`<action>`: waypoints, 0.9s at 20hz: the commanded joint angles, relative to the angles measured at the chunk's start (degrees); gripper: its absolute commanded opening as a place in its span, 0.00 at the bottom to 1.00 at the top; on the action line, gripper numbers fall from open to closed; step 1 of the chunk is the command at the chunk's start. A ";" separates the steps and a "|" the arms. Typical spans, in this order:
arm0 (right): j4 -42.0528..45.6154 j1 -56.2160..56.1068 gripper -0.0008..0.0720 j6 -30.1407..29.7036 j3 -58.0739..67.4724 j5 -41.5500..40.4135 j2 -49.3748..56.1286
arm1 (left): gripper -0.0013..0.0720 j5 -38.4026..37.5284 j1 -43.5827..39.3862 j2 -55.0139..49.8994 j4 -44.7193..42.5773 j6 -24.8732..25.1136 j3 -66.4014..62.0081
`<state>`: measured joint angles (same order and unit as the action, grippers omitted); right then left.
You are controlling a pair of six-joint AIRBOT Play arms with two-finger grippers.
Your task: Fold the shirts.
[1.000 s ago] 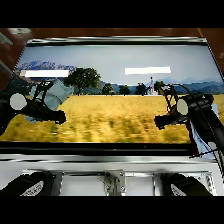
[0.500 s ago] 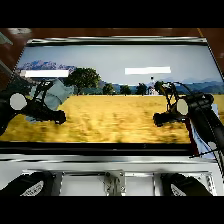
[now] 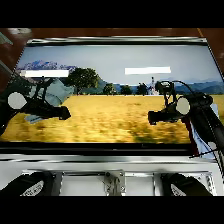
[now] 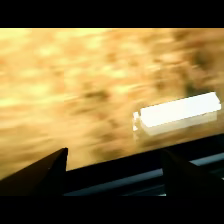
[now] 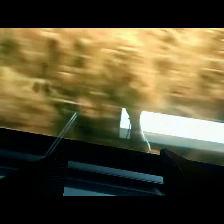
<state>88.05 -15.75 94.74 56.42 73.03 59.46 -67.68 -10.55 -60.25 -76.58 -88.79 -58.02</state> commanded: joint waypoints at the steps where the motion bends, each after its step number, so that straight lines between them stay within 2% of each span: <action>1: -2.73 -0.07 0.97 0.02 0.00 -0.42 -0.04 | 0.94 6.97 5.03 -2.23 0.15 -4.63 -3.21; 6: -3.17 -0.07 0.97 0.52 0.00 -2.99 -0.04 | 0.95 0.72 18.53 -18.12 0.31 -4.76 -20.41; 7: -3.30 -0.07 0.97 0.83 0.00 -2.99 -0.04 | 0.99 -0.63 20.17 -21.84 0.28 -4.81 -23.93; 12: -3.76 -0.07 0.97 1.66 0.00 -3.74 -0.04 | 0.99 -9.75 25.44 -38.97 -3.23 -6.82 -34.91; 18: -3.78 -0.07 0.97 4.02 0.00 -8.87 -0.02 | 1.00 -0.52 26.47 -46.42 2.03 -6.12 -35.54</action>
<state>84.36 -15.77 97.82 56.42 66.85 59.46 -71.94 15.22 -102.96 -75.90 -94.80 -92.60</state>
